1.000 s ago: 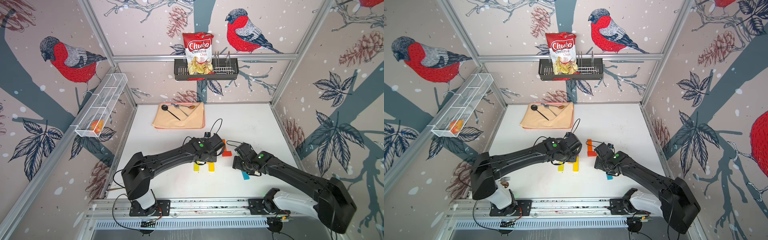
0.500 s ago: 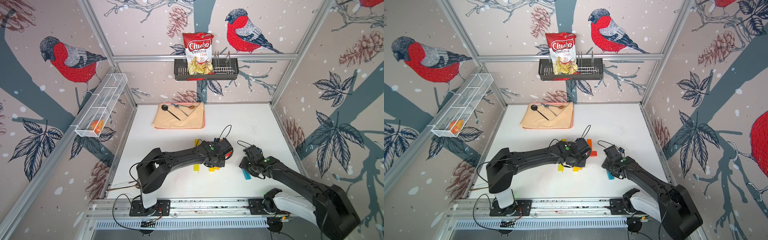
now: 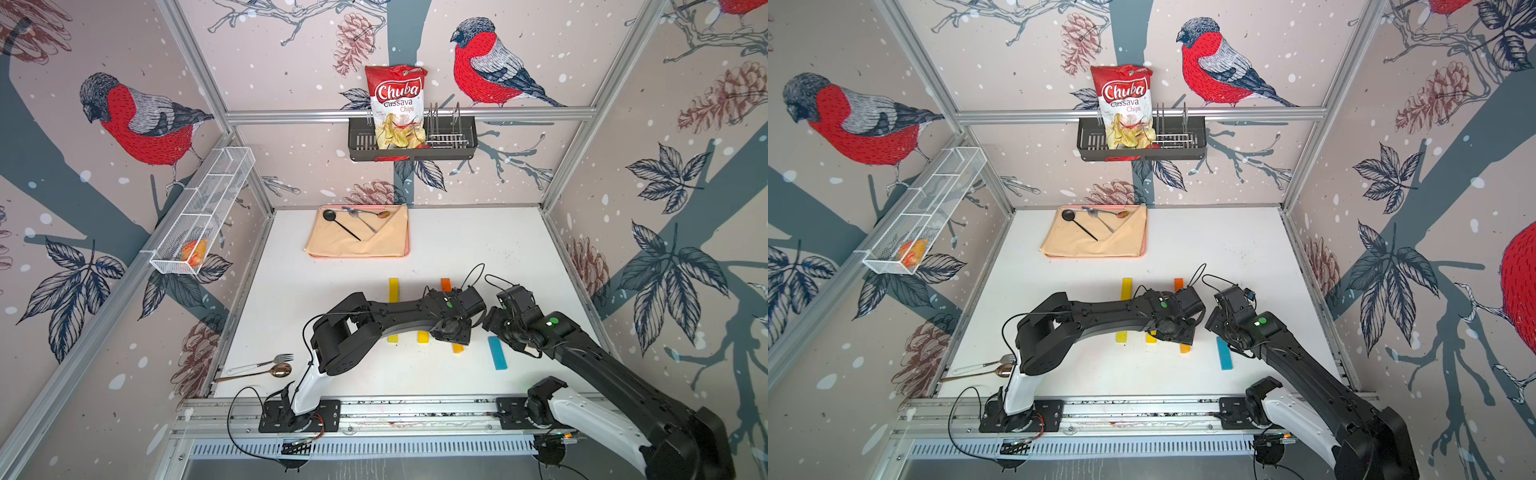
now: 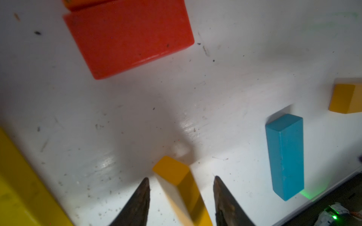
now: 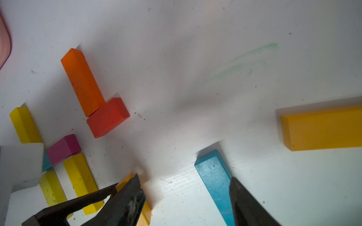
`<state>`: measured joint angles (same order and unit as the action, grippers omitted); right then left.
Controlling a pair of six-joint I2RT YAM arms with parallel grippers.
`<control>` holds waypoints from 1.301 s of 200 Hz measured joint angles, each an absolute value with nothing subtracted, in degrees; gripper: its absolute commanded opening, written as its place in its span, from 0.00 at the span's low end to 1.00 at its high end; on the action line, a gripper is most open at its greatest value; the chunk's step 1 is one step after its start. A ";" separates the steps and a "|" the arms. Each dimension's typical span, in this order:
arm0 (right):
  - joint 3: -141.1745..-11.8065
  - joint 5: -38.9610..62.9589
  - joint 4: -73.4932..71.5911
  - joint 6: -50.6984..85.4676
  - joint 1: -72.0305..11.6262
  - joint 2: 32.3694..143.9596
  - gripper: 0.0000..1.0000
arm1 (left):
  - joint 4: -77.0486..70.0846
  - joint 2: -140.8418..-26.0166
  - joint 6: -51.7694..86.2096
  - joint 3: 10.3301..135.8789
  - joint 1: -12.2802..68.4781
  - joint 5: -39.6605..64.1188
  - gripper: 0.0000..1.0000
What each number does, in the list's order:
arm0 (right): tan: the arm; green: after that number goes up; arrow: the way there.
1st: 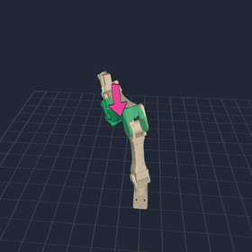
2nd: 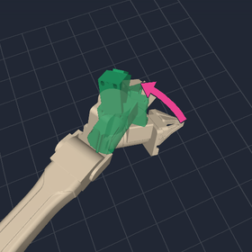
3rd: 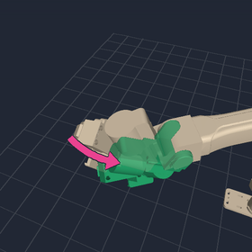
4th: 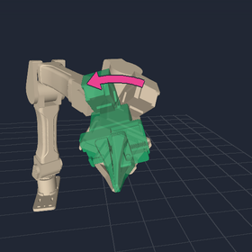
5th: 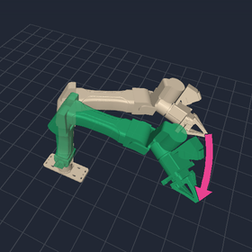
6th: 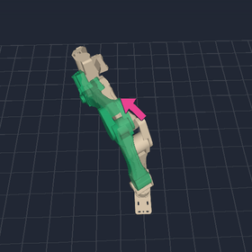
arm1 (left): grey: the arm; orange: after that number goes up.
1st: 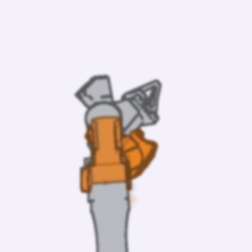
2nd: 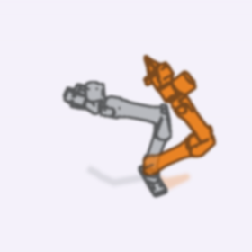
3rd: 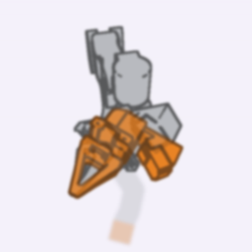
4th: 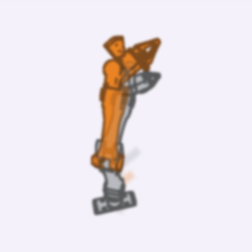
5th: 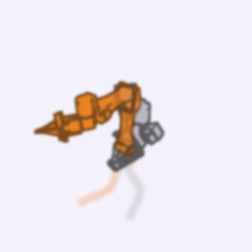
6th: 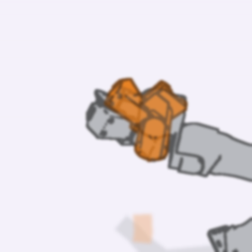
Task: Assemble the letter h with building blocks
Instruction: Place the building block at the center of the board, then pick up the building block from the center of the board.
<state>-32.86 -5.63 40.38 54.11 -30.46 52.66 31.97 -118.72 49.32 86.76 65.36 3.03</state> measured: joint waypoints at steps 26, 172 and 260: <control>-32.91 -6.11 41.25 54.19 -33.82 53.80 0.83 | 32.21 -113.49 49.25 85.49 65.23 1.54 0.62; -41.47 -13.74 41.65 58.37 -48.97 76.58 0.74 | 36.32 -53.10 48.05 50.92 43.00 -7.70 0.69; -40.38 -9.87 40.23 53.89 -47.35 74.65 0.59 | 30.41 -53.52 47.20 49.84 41.80 7.88 0.73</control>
